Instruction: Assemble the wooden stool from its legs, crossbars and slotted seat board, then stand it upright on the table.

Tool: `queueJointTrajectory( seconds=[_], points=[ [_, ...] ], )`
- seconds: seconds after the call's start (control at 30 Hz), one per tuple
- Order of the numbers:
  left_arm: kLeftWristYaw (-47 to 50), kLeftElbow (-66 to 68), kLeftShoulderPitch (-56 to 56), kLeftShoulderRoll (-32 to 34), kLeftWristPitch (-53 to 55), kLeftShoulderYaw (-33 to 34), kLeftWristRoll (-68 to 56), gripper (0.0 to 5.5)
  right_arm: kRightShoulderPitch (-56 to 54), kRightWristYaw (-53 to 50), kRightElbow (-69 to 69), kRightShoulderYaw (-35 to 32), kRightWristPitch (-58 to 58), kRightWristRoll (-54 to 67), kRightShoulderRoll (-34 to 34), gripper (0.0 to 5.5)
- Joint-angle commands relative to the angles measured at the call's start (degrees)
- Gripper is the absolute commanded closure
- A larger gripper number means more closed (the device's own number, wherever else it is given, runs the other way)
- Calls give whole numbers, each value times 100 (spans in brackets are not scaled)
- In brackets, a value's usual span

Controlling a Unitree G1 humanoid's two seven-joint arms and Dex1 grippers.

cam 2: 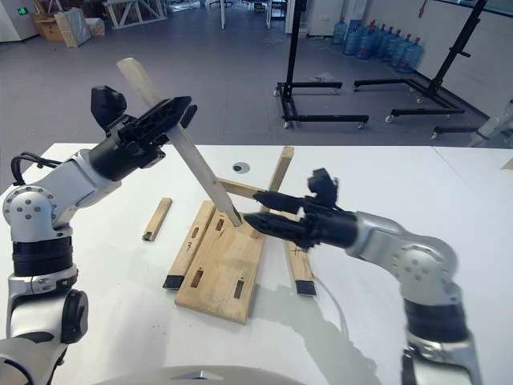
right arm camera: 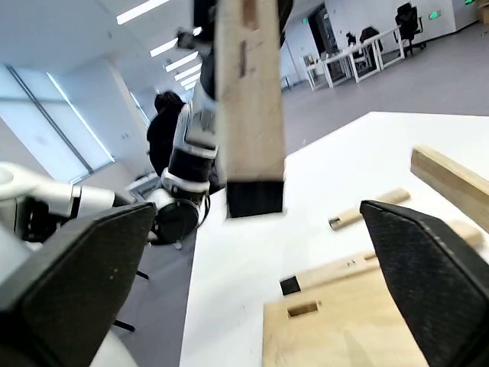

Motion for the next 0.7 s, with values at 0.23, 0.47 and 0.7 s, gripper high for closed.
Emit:
queueJointTrajectory(
  seconds=[0.23,0.47,0.7],
  points=[
    [-247,-580,32,1012,-681,911,1346,348,-564,246,-325,3034,-2599,-4756,-49,10],
    [-564,-1107,549,646,-1618,600,2703,348,-1027,100,182,4350,-3272,-6075,795,10],
    [-714,-966,603,598,-1126,480,2461,348,-1215,132,803,5093,-3545,-7061,1050,10]
  ],
)
